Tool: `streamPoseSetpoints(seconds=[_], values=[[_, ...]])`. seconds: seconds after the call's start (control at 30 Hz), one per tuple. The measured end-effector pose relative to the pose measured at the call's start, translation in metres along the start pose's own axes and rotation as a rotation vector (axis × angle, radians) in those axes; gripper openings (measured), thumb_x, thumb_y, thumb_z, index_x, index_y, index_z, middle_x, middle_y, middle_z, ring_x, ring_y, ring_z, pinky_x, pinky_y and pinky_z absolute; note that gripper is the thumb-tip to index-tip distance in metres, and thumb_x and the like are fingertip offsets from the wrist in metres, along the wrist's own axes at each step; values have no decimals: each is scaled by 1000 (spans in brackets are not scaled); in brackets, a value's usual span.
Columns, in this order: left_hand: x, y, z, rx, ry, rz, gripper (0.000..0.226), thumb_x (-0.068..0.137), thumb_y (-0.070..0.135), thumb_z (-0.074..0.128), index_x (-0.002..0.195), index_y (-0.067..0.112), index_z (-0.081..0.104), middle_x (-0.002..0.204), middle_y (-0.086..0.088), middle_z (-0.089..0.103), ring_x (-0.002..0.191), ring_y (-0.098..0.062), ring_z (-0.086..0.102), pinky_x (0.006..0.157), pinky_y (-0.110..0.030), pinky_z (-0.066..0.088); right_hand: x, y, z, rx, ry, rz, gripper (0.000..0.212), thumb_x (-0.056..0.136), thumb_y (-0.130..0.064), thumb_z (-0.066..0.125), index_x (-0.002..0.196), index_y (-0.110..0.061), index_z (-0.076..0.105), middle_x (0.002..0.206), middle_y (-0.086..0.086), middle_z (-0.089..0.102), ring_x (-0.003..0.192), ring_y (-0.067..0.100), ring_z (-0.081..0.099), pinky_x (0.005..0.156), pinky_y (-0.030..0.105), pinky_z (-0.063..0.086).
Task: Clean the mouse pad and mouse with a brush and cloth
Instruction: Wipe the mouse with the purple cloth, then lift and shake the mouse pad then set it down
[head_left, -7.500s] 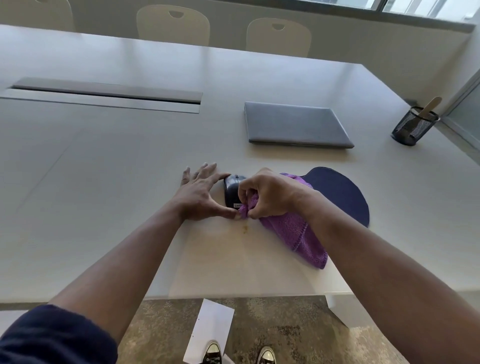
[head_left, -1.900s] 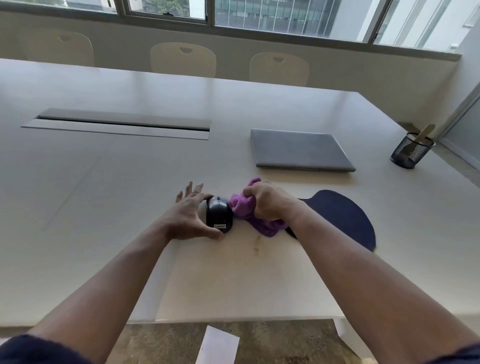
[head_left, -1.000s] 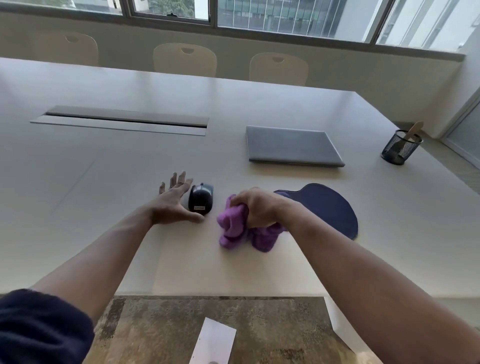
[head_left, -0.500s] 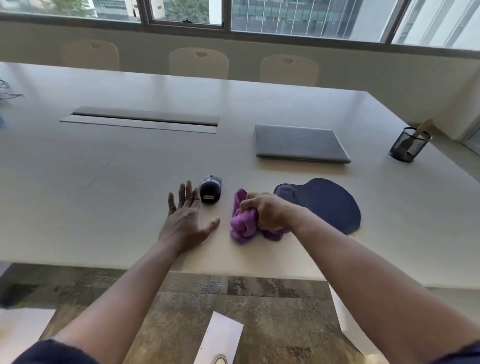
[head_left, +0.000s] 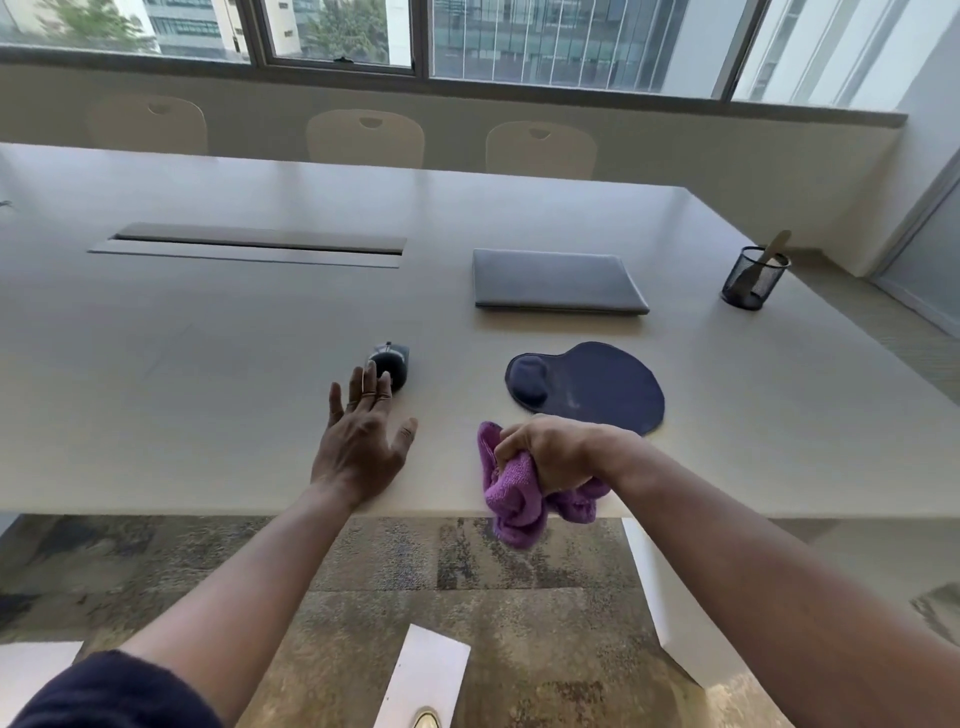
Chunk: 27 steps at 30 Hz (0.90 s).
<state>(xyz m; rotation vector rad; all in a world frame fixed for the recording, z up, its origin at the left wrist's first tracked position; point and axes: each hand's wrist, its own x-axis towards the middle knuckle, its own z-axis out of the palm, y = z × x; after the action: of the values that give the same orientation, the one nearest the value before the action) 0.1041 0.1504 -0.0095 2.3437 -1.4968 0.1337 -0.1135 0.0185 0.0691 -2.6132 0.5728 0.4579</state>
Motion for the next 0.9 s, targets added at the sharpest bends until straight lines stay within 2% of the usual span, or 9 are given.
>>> streamPoseSetpoints(seconds=[0.1, 0.23, 0.33, 0.43, 0.57, 0.63, 0.7, 0.8, 0.9], values=[[-5, 9, 2, -37, 3, 20, 74, 101, 43, 38, 155, 5, 6, 163, -10, 1, 151, -18, -4, 122, -39, -9, -19, 1, 2, 63, -68, 110, 48, 72, -2, 75, 109, -32, 69, 113, -9, 63, 100, 18, 62, 90, 31, 53], [-9, 17, 5, -94, -5, 42, 68, 101, 42, 38, 156, 7, 14, 163, -9, 2, 150, -14, -4, 122, -36, -6, -47, 10, 1, 13, -263, 269, 56, 66, 3, 68, 96, -44, 70, 85, -14, 65, 77, 13, 64, 61, 24, 53], [-8, 26, 5, -149, -21, 17, 64, 101, 44, 40, 154, 13, 24, 163, -5, 9, 151, -17, 5, 121, -39, 14, -66, 19, -9, 37, -234, 304, 50, 64, 0, 68, 79, -48, 68, 81, -15, 66, 75, 11, 64, 54, 22, 52], [-2, 42, 3, -180, -3, -18, 55, 98, 44, 45, 147, 21, 42, 158, 1, 30, 144, -18, 32, 106, -41, 39, -77, 29, -24, 174, -34, 313, 37, 59, -8, 66, 77, -41, 68, 82, -10, 70, 78, 15, 68, 59, 29, 58], [16, 73, -4, -303, 67, -76, 35, 90, 41, 57, 121, 29, 65, 118, 8, 69, 98, -12, 68, 83, -31, 52, -80, 44, -28, 351, 227, 353, 47, 55, -18, 62, 95, -42, 65, 86, -10, 69, 78, 12, 67, 60, 28, 57], [30, 88, -5, -353, 32, -108, 31, 88, 42, 59, 116, 30, 66, 108, 12, 71, 89, -9, 69, 82, -32, 54, -79, 51, -27, 360, 266, 386, 60, 55, -20, 62, 110, -45, 60, 96, -9, 67, 83, 12, 65, 69, 30, 58], [46, 101, -2, -371, -51, -141, 36, 87, 44, 60, 119, 29, 65, 109, 13, 71, 96, -12, 67, 86, -31, 51, -77, 57, -27, 329, 233, 430, 66, 55, -19, 62, 119, -36, 59, 102, -5, 66, 86, 14, 64, 73, 30, 58], [71, 118, 9, -415, -193, -207, 47, 87, 48, 60, 127, 23, 61, 119, 5, 68, 111, -19, 61, 91, -31, 45, -73, 63, -24, 313, 143, 453, 46, 53, -15, 60, 96, -30, 68, 91, -4, 70, 81, 16, 66, 60, 24, 54], [91, 129, 18, -449, -249, -218, 44, 87, 47, 59, 121, 20, 65, 118, -1, 68, 107, -22, 61, 89, -33, 47, -65, 69, -24, 297, 129, 495, 60, 50, -16, 57, 109, -21, 67, 106, 2, 70, 90, 22, 67, 69, 29, 56]])
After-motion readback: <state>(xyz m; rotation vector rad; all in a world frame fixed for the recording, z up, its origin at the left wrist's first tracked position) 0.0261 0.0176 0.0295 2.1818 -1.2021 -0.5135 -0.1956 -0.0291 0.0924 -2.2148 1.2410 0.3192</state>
